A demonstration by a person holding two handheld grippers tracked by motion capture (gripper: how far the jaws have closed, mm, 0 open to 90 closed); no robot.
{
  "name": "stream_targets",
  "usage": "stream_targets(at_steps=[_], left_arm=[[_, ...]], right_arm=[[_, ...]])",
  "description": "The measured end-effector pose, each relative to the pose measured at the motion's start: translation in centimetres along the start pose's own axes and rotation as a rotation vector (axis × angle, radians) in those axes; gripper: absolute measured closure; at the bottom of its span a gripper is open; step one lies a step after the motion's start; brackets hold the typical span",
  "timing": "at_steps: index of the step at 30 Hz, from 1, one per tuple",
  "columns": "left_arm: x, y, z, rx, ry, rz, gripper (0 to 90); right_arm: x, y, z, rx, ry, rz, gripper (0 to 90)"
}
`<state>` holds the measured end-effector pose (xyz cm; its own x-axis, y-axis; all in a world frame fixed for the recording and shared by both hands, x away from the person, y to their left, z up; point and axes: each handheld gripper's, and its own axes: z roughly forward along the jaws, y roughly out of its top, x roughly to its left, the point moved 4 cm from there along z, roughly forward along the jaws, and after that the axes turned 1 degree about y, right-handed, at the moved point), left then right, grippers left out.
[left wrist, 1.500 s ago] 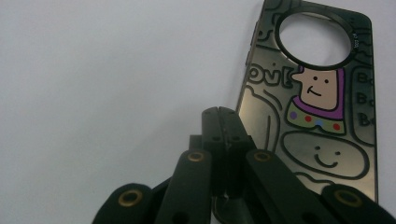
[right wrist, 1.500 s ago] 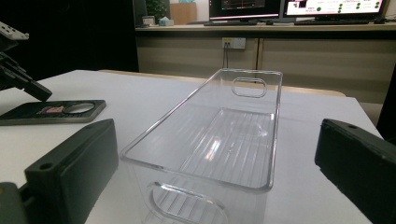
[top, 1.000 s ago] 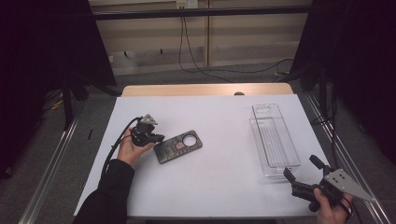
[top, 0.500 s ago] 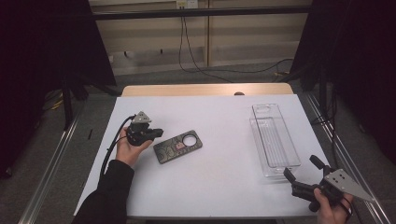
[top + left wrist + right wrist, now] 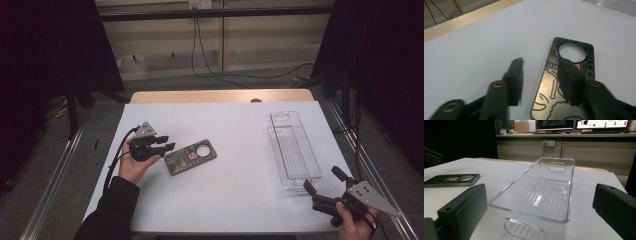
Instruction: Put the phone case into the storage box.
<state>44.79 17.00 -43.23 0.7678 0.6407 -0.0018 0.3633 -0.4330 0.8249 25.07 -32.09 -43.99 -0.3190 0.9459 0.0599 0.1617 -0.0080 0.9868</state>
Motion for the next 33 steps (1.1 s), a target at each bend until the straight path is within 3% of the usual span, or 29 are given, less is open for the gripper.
stream_targets(at_steps=[8,9,13,16,18,20,24,33], left_arm=[[-0.3,-0.1,-1.3,-0.042,0.034,0.016,27.3],[-0.4,-0.1,-1.3,-0.041,0.031,0.017,21.1],[-0.8,-0.1,-1.5,-0.022,0.007,0.033,14.6],[-1.2,0.0,-1.6,-0.016,-0.012,0.031,10.8],[-1.5,0.1,-1.6,-0.016,-0.012,0.051,8.1],[-1.6,0.2,-1.5,-0.022,-0.008,0.035,8.5],[-1.6,0.2,-0.9,-0.029,-0.043,0.011,6.9],[-3.0,0.6,-0.4,0.054,-0.083,0.034,5.1]], right_arm=[[0.1,0.0,0.0,0.002,0.006,-0.005,0.0],[0.1,0.0,0.0,0.0,0.005,-0.004,0.0],[0.1,0.0,0.0,-0.002,0.005,-0.002,0.0],[0.0,0.0,-0.1,-0.003,0.005,-0.001,0.0],[0.0,0.0,-0.1,-0.003,0.004,-0.002,0.0],[0.0,0.0,-0.1,-0.003,0.004,-0.002,0.0],[0.1,0.0,-0.1,-0.002,0.004,-0.003,0.0],[0.1,0.0,-0.1,0.001,0.007,-0.002,0.0]])
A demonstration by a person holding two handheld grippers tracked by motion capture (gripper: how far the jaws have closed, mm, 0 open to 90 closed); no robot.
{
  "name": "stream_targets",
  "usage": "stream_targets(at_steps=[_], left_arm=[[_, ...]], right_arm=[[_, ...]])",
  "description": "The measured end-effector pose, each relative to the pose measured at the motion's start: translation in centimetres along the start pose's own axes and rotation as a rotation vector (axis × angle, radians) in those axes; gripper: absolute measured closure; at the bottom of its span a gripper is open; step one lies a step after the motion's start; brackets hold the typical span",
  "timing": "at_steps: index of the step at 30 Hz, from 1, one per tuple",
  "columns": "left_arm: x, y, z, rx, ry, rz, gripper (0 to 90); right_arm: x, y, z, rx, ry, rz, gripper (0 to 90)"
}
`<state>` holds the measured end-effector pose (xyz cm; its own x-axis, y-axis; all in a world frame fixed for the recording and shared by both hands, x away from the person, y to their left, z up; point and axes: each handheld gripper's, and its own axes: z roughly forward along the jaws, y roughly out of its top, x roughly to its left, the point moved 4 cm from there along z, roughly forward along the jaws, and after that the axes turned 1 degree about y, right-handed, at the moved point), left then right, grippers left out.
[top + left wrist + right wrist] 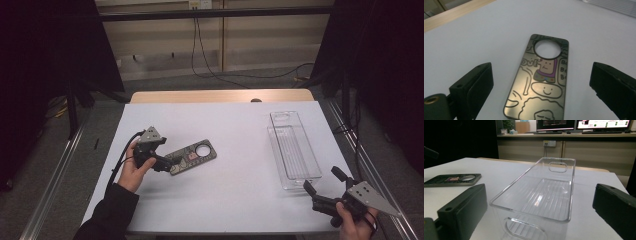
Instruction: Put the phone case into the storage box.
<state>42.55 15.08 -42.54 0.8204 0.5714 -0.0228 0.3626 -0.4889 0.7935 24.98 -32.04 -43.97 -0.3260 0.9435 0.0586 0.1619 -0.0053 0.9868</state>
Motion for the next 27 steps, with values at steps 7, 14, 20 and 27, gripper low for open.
stream_targets(at_steps=[7,14,20,27], left_arm=[[-0.1,-0.1,0.5,0.032,-0.07,0.009,4.1],[-0.1,-0.1,1.3,0.074,-0.111,-0.015,4.1],[-0.4,0.6,2.6,0.124,-0.097,0.025,4.0],[-0.6,1.5,4.5,0.183,-0.082,0.055,4.2]], right_arm=[[0.0,0.0,0.0,0.001,0.0,0.0,0.0],[0.0,0.0,0.0,0.001,-0.002,-0.002,0.0],[0.0,0.0,0.1,0.002,-0.003,-0.004,0.0],[-0.1,0.0,0.0,0.0,-0.004,-0.003,0.0]])
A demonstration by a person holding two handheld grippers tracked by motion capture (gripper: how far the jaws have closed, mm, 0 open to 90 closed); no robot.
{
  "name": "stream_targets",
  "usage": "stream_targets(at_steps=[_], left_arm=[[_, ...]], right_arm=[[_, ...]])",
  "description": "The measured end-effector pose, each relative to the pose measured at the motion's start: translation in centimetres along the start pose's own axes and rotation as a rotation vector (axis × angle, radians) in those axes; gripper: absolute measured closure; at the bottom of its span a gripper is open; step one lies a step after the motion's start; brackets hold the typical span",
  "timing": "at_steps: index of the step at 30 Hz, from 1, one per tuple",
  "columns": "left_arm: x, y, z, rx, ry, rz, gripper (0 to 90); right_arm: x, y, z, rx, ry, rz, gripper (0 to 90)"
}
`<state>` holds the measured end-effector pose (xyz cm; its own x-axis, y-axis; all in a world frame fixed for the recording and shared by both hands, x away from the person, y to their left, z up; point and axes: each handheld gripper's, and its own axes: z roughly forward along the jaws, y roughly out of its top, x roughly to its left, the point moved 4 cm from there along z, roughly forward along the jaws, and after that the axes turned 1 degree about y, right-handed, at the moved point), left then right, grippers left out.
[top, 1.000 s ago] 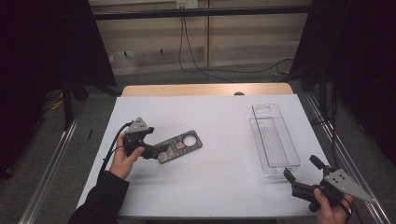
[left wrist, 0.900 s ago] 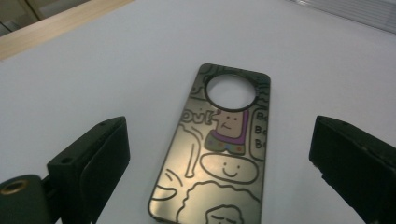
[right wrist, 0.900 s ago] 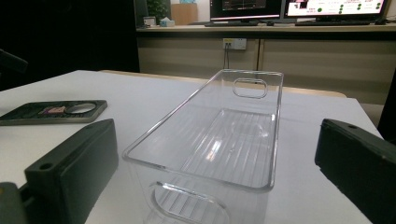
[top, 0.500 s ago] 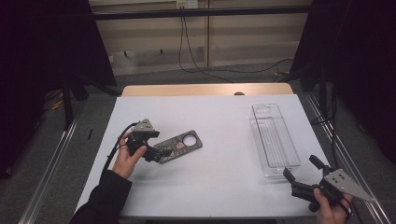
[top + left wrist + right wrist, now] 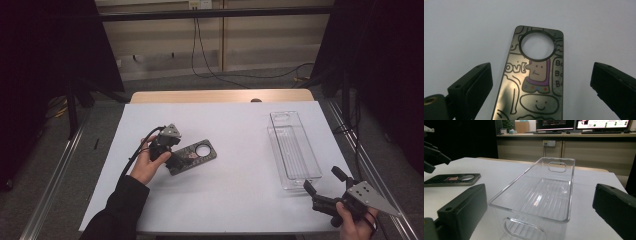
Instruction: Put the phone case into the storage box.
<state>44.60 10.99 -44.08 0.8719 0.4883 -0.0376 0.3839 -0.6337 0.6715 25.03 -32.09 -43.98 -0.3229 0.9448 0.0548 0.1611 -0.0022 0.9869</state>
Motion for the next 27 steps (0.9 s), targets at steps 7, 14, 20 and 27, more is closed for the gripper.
stream_targets(at_steps=[7,14,20,27], left_arm=[[0.7,-0.6,1.1,0.071,-0.001,-0.002,5.0],[1.4,-0.9,1.9,0.152,-0.02,0.028,5.1],[1.0,-1.0,2.9,0.187,-0.011,0.032,5.1],[0.8,-1.3,3.9,0.216,-0.022,0.055,5.2]], right_arm=[[0.0,0.0,0.0,0.002,0.002,0.002,0.0],[0.1,0.0,0.1,0.005,0.0,-0.003,0.0],[0.0,0.0,0.0,0.002,0.002,-0.002,0.0],[0.1,0.0,0.1,0.004,0.003,-0.001,0.0]])
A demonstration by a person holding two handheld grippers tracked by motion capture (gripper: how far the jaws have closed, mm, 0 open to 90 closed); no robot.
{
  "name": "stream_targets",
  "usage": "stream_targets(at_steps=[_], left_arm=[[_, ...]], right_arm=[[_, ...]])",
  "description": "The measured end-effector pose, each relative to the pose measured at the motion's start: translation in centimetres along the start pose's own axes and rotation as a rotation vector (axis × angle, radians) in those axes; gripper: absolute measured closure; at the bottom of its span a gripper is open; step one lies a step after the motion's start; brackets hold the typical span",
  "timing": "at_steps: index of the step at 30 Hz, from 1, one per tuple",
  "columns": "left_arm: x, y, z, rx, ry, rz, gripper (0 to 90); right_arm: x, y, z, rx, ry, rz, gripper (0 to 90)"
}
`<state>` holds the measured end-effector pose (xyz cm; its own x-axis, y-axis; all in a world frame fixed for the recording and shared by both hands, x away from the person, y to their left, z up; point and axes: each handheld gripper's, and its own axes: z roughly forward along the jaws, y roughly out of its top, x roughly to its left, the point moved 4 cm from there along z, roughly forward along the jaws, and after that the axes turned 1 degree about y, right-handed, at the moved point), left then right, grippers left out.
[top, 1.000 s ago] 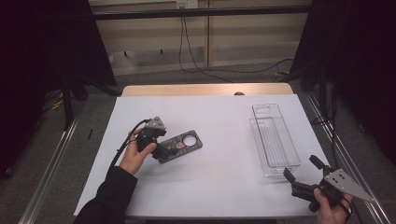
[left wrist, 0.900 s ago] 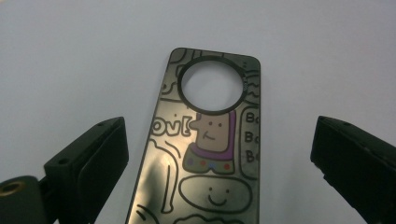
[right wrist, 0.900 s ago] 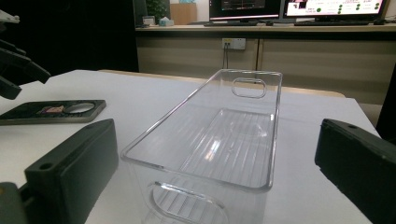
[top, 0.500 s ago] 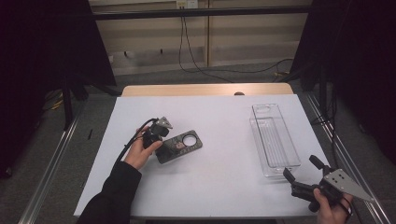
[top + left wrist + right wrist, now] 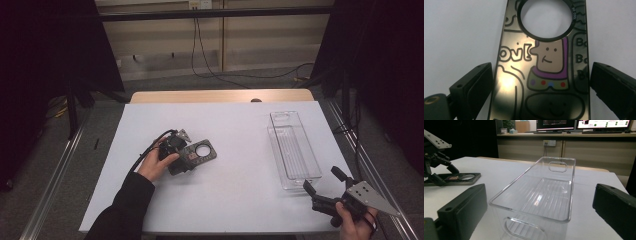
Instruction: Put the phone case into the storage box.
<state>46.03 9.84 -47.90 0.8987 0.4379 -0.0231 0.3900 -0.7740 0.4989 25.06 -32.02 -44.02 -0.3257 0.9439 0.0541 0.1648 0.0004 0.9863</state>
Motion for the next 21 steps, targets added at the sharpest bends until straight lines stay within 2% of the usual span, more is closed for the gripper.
stream_targets(at_steps=[4,8,14,21], left_arm=[[0.11,0.17,0.19,0.014,-0.005,0.021,3.0],[0.08,0.31,0.34,0.033,-0.004,0.023,1.6],[-0.02,0.31,0.46,0.029,0.0,0.015,0.7],[0.1,0.48,0.52,0.054,-0.02,0.025,0.0]], right_arm=[[-0.01,-0.01,0.0,0.001,0.0,0.0,0.0],[-0.03,-0.03,0.0,0.001,0.0,0.001,0.0],[0.01,-0.02,0.03,0.001,0.002,0.0,0.0],[0.04,0.01,-0.01,0.0,0.003,0.0,0.0]])
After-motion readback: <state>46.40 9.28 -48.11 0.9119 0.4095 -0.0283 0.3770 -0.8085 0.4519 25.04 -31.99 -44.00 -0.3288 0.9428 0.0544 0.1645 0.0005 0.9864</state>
